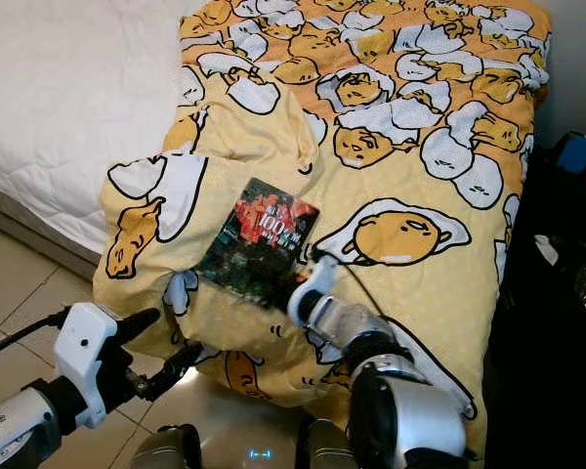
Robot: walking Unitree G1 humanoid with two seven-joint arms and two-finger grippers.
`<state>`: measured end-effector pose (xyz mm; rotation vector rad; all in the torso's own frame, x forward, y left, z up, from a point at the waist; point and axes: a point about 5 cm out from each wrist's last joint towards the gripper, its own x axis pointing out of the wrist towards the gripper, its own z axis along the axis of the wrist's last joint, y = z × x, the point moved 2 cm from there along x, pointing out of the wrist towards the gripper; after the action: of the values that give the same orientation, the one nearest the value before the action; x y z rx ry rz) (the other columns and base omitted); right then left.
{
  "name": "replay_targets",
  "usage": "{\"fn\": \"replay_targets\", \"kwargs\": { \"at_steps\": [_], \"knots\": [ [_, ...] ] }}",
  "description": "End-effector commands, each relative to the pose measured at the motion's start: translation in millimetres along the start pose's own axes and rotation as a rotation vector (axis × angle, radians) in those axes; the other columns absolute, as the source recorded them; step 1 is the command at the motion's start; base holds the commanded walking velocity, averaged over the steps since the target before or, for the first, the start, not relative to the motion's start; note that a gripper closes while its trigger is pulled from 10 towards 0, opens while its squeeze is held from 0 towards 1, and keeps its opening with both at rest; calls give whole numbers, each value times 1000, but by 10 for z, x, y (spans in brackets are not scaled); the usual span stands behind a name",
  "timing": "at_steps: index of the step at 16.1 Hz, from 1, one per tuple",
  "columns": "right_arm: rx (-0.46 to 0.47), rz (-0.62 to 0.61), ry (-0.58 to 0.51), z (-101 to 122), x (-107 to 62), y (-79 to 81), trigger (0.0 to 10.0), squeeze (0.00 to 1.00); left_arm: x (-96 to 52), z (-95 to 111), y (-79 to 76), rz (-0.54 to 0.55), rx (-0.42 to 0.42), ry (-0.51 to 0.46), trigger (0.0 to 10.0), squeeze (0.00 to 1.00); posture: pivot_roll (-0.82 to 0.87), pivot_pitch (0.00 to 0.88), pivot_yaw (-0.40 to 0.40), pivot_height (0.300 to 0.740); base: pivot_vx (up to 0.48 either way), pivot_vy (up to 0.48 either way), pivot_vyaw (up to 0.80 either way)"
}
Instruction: Clean up the room
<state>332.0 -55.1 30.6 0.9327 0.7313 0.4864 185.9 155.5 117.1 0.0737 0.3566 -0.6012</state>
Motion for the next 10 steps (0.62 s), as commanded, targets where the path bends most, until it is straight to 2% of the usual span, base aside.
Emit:
{"fn": "replay_targets", "kwargs": {
  "at_steps": [1, 2, 3, 7, 10],
  "knots": [
    [41, 15, 8, -37, 19, 28, 8235, 0, -23, -31, 4, -4, 1, 10, 10000, 1000, 25, 132, -23, 740, 0, 0, 0],
    [60, 25, -13, 0, 23, 51, 980, 0, -25, -26, 12, -3, 3, 8, 10000, 1000, 24, 132, -22, 740, 0, 0, 0],
    [83, 29, -40, 45, 20, 61, 0, 0, -27, -29, 15, -3, 4, 9, 10000, 1000, 24, 130, -20, 740, 0, 0, 0],
    [129, 27, -99, 137, 4, 57, 0, 0, -24, -46, 12, -5, 4, 12, 10000, 1000, 25, 126, -17, 740, 0, 0, 0],
    [131, 31, -103, 139, 16, 78, 0, 0, -22, -45, 22, -5, 5, 11, 10000, 1000, 26, 124, -12, 740, 0, 0, 0]
  ]
}}
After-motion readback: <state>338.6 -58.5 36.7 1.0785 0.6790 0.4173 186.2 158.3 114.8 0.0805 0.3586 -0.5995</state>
